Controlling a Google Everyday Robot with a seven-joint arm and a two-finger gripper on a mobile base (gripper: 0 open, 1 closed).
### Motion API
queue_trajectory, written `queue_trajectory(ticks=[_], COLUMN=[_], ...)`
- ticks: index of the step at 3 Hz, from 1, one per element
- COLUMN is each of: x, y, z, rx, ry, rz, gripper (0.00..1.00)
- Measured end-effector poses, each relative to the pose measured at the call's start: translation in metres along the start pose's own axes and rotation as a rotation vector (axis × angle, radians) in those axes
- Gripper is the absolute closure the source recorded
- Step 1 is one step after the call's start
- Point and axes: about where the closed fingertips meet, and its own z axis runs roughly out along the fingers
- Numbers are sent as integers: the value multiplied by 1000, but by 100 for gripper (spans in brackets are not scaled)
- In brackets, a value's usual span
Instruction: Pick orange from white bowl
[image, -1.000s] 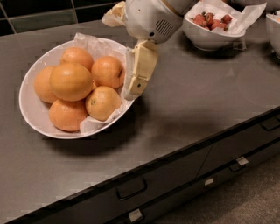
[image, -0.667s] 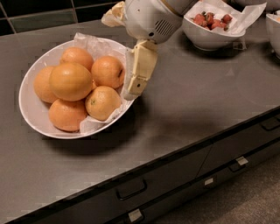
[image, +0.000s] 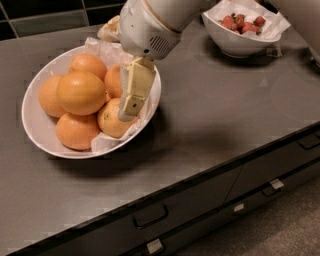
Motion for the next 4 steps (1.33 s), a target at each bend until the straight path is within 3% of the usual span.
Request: queue_trajectory(ticks=[1,3,4], x=[-9,-5,-4], y=[-12,-16,-21], z=[36,50,69], rx=[-3,-9,-41], ry=[-20,-26,-45], rz=[9,24,26], gripper=[0,0,2])
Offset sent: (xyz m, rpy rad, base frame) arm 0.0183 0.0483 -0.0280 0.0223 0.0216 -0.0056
